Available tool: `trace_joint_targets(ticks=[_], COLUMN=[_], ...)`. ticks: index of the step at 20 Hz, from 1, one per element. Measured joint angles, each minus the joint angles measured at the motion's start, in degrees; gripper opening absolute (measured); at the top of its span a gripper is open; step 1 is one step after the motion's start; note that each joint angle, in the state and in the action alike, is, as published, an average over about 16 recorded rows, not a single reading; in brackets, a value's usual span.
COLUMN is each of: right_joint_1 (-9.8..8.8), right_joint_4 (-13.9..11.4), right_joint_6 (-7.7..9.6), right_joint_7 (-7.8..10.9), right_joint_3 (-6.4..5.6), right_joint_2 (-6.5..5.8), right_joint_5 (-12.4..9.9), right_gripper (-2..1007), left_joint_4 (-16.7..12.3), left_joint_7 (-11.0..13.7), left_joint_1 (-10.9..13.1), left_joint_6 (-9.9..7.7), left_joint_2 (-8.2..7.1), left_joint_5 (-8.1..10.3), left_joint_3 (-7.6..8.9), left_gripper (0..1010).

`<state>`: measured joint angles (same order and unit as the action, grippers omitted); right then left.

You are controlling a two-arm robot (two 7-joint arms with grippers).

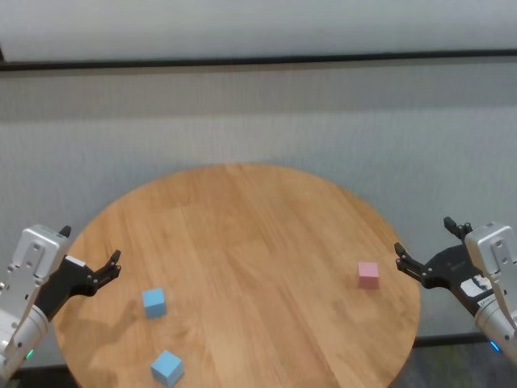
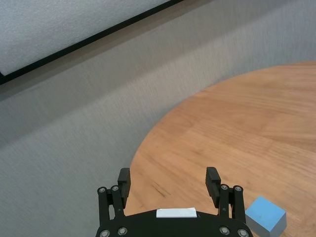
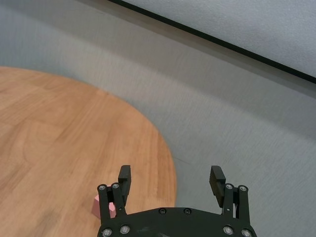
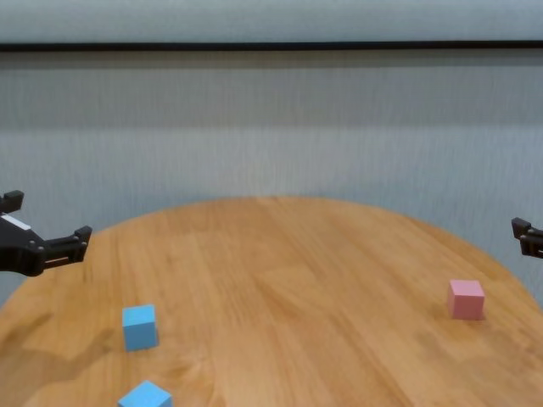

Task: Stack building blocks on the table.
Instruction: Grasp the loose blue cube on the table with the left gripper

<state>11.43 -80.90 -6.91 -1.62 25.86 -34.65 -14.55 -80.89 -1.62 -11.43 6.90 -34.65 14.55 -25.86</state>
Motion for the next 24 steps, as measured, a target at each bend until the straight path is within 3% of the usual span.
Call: trace_joint_targets(ticks=[24], right_joint_1=[0.00], right_joint_4=[0.00], right_joint_6=[0.00], right_joint_7=[0.00], right_joint_3=[0.00], right_joint_2=[0.00], right_joint_5=[0.00], right_gripper=[1005], left_joint_4=[0.00], left_joint_7=[0.00], left_joint_1=[0.00], left_joint_6=[0.00], left_joint_2=[0.00], left_joint_5=[0.00], left_joint_3=[0.00], left_gripper=[1000])
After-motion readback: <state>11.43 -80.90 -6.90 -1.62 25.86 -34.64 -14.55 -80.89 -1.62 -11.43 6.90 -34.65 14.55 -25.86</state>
